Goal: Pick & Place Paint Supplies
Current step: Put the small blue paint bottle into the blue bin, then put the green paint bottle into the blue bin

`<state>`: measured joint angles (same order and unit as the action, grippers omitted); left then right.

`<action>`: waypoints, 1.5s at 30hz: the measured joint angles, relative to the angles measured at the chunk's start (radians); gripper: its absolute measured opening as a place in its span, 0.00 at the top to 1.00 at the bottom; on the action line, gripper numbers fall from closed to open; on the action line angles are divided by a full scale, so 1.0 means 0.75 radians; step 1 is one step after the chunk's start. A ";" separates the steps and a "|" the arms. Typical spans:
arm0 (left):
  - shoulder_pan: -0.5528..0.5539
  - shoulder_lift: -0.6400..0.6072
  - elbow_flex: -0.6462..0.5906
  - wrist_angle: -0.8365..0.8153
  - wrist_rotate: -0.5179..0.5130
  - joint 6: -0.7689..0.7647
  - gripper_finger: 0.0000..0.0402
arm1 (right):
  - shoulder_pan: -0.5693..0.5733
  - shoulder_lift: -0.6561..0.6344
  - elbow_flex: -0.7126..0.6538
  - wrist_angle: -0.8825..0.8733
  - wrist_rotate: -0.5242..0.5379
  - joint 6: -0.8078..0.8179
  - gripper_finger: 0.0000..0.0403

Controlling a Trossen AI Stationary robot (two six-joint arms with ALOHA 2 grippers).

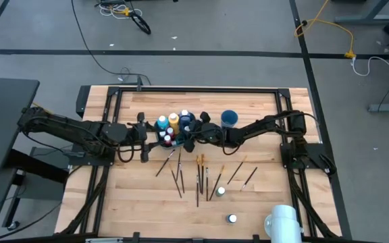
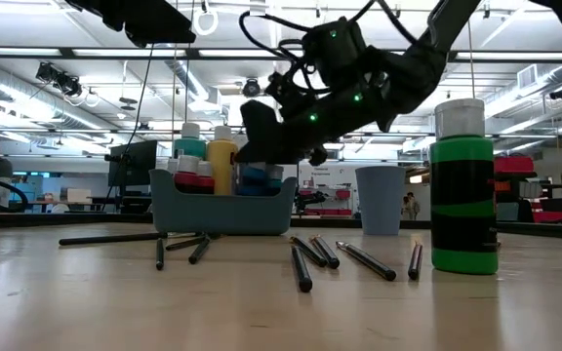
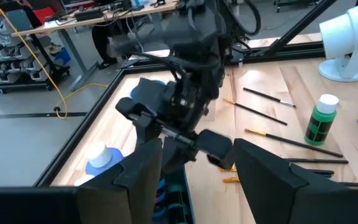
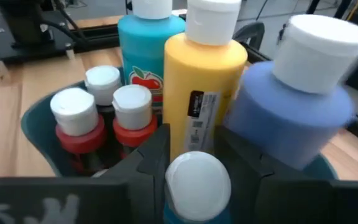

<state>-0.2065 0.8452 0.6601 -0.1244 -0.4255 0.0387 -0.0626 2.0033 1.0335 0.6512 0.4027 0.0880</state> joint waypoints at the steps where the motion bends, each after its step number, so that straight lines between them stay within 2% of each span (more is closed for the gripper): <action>1: 0.000 0.000 0.000 0.000 0.000 0.000 0.48 | -0.004 0.004 0.001 0.002 -0.002 0.003 0.72; 10: 0.000 0.000 0.000 0.001 0.000 -0.001 0.48 | -0.016 0.007 0.000 0.006 -0.030 -0.001 0.70; 13: 0.000 0.000 0.000 0.001 0.001 -0.001 0.48 | -0.016 0.008 0.000 0.006 -0.071 -0.038 0.69; 22: 0.000 0.000 0.000 0.002 0.001 -0.001 0.48 | -0.018 0.012 -0.003 0.033 -0.072 -0.139 0.69; 33: 0.000 0.000 0.000 0.003 0.001 -0.001 0.48 | -0.019 0.014 -0.005 0.093 0.016 -0.187 0.55; 40: 0.000 0.000 0.000 0.002 0.001 -0.001 0.48 | 0.017 -0.009 -0.005 0.162 -0.080 -0.270 0.54; 45: 0.000 0.000 0.000 0.001 0.001 -0.001 0.48 | 0.067 -0.107 -0.004 0.057 -0.153 -0.273 0.55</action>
<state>-0.2062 0.8452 0.6601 -0.1233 -0.4248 0.0383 -0.0126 1.9234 1.0306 0.6936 0.2878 -0.1165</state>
